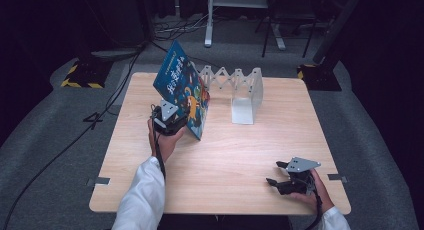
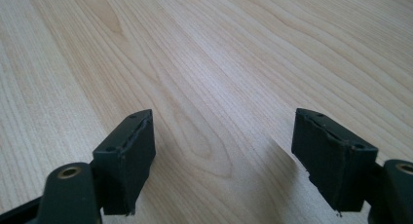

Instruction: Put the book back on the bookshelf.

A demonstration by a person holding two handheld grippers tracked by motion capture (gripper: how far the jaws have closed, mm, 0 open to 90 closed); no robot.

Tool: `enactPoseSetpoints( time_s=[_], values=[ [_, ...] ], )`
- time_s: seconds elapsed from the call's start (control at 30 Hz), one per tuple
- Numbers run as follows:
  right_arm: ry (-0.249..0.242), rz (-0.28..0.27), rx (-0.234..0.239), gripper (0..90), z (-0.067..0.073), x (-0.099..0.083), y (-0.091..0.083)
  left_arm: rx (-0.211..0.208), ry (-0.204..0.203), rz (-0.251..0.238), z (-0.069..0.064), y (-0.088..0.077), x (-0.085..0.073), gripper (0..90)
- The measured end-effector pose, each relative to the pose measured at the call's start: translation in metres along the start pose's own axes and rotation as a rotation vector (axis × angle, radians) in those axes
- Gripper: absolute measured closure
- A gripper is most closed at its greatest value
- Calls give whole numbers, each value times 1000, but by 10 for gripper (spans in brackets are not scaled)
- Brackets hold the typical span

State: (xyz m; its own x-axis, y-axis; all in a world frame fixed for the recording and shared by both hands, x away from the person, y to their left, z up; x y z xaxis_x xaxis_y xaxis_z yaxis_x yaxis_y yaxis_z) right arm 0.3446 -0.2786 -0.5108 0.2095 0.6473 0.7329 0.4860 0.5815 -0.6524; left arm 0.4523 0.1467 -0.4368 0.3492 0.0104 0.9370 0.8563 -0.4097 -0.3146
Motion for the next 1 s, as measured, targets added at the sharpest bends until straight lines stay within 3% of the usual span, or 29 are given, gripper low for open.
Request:
enactPoseSetpoints(
  time_s=[0.23,0.47,0.67,0.83,1.0],
  values=[
    [-1,1,-1,245,0,0,0,-5,17,12,1,-7,2,543],
    [-3,6,-4,245,0,0,0,-28,79,51,0,-18,5,499],
    [-3,13,-14,244,-1,1,0,-53,110,75,0,-29,5,477],
    [13,29,-26,244,-1,2,-1,-30,174,123,-1,-36,2,448],
    [16,50,-52,245,-2,2,-3,-50,209,154,-1,-44,-4,398]
  ],
)
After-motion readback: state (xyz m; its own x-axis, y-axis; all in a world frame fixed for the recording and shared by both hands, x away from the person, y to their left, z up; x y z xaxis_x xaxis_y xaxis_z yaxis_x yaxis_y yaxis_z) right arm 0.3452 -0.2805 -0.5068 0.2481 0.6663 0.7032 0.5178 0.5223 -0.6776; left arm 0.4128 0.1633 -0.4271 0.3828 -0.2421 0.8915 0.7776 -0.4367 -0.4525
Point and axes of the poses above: each handheld gripper's, and its own axes: y roughly forward along the jaws, x roughly out of its top, z roughly to its left, the point moved 1 cm from there along y, roughly forward along the jaws, and after that the axes turned 10 degrees about -y, right-handed, at the moved point
